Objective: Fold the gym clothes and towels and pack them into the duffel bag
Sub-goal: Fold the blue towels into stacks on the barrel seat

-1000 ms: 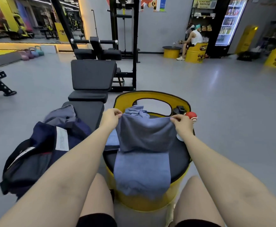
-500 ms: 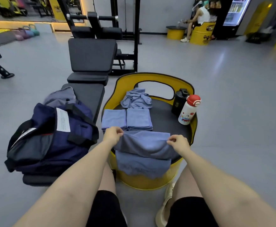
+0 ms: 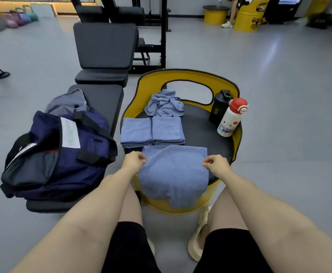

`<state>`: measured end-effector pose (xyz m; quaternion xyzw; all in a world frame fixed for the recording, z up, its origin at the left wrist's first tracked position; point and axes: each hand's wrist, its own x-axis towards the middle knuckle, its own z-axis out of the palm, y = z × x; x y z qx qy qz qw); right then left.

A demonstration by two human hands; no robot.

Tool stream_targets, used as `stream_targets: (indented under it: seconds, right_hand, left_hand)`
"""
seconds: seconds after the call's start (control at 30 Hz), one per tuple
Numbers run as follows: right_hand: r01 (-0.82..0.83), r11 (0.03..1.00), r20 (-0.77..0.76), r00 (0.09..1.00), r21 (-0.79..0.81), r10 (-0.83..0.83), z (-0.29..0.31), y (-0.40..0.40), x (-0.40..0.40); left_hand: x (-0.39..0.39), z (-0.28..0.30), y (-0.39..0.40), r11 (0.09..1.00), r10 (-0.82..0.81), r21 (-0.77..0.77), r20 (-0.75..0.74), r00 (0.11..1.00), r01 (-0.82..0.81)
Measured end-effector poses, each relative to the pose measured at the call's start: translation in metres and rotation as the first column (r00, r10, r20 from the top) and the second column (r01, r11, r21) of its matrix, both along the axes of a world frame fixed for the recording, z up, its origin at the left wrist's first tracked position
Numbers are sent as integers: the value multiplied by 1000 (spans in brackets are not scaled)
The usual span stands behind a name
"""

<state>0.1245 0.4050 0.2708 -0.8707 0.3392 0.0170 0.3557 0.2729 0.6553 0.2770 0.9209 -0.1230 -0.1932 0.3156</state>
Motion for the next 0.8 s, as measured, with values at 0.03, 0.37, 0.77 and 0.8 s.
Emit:
stream_targets:
  seconds: [0.03,0.37,0.77,0.8]
  right_hand:
    - [10,1000,-6,1000,2,-10,-3,-2,2]
    - [143,989,-65,988,48,-140,-31,-23,32]
    - [326,931,-132,943,162,-307,-54,-43,72]
    - [334,925,-137,940,182,-313,-56,-42,75]
  left_hand:
    - [2,-3,0,1000,5,0,-12,1000,-5]
    - [30,-37,-20,996,84,8,-115,990,-84]
    - [63,-68,-55,951,275,-44,-325,905,-305]
    - [65,-71,-56,941,294,-61,-339,894,-333]
